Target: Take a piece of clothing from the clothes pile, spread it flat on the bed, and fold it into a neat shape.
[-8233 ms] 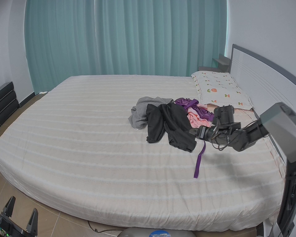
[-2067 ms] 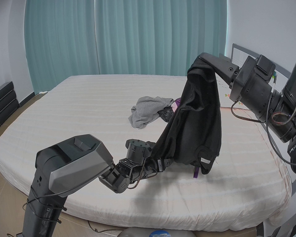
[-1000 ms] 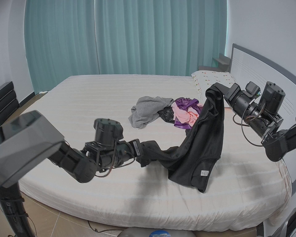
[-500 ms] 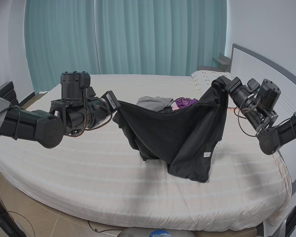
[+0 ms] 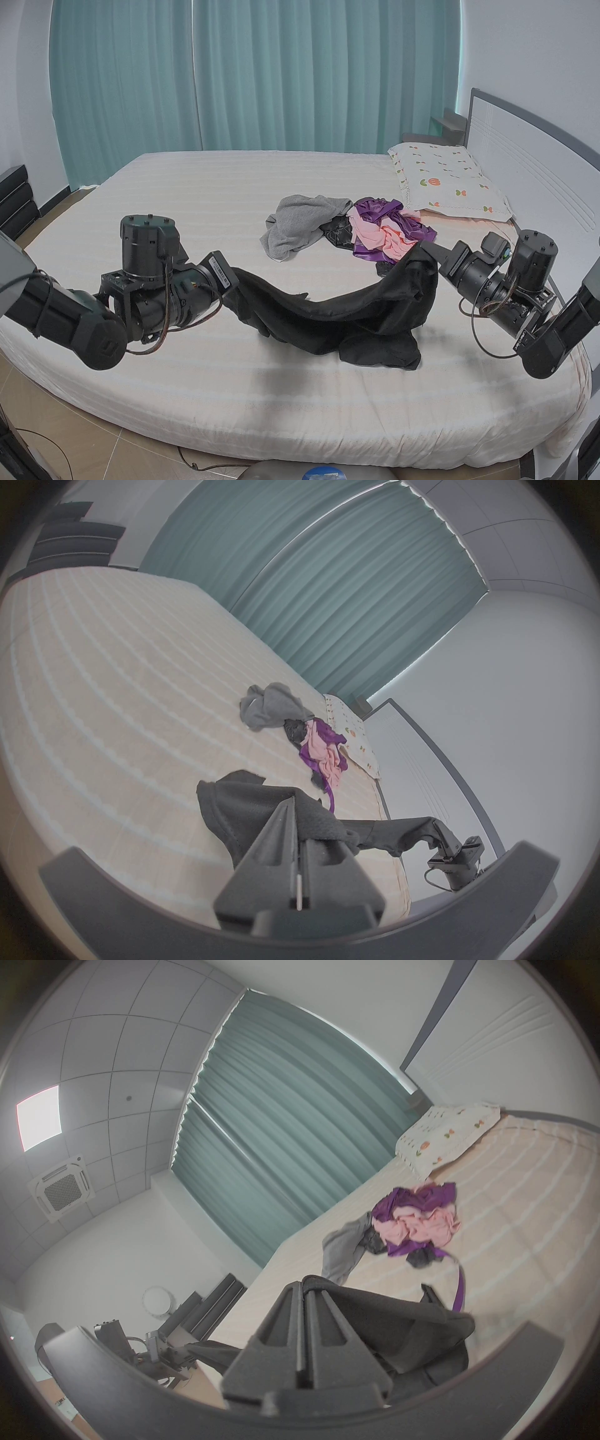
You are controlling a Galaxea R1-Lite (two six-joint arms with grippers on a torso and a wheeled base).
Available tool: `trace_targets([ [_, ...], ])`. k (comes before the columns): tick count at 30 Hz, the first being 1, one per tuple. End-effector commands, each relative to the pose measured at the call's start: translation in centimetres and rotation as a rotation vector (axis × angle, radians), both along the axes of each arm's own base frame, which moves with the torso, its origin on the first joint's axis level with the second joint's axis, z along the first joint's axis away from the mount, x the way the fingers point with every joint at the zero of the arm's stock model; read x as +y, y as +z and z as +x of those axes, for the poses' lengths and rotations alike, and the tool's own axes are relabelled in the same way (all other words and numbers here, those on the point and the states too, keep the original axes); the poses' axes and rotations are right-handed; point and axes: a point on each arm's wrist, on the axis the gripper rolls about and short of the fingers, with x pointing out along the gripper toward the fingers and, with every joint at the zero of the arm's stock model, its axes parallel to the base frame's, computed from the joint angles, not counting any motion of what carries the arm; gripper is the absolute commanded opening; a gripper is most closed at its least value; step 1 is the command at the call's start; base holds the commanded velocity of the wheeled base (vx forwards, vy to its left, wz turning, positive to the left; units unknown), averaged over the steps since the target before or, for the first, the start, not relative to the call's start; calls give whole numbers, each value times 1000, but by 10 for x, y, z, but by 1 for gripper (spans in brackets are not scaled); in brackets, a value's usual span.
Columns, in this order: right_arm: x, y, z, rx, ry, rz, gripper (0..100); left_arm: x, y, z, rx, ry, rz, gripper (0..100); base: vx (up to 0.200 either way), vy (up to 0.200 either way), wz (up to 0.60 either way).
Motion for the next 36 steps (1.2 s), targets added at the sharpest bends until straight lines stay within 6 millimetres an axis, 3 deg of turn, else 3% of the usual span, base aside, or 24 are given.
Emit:
trace_targets([
  [1, 14, -13, -8, 45, 53, -15, 0, -2, -14, -17, 31, -27, 5, 0, 0, 0, 0],
  [12, 8, -19, -10, 73, 36, -20, 0, 7, -30, -29, 96, 3, -18, 0, -164, 0, 0],
  [23, 16, -25, -4, 93, 50, 2, 0, 10, -23, -25, 40, 23, -76, 0, 0, 0, 0],
  [27, 19, -14, 4, 49, 49, 10, 0, 10, -21, -23, 49, 32, -107, 0, 0, 0, 0],
  [31, 30, -16, 13, 49, 68, 5, 0, 10, -23, -23, 60, 22, -110, 0, 0, 200, 0],
  [36, 29, -29, 5, 95, 74, -8, 0, 14, -21, -20, 55, 41, -119, 0, 0, 200, 0],
])
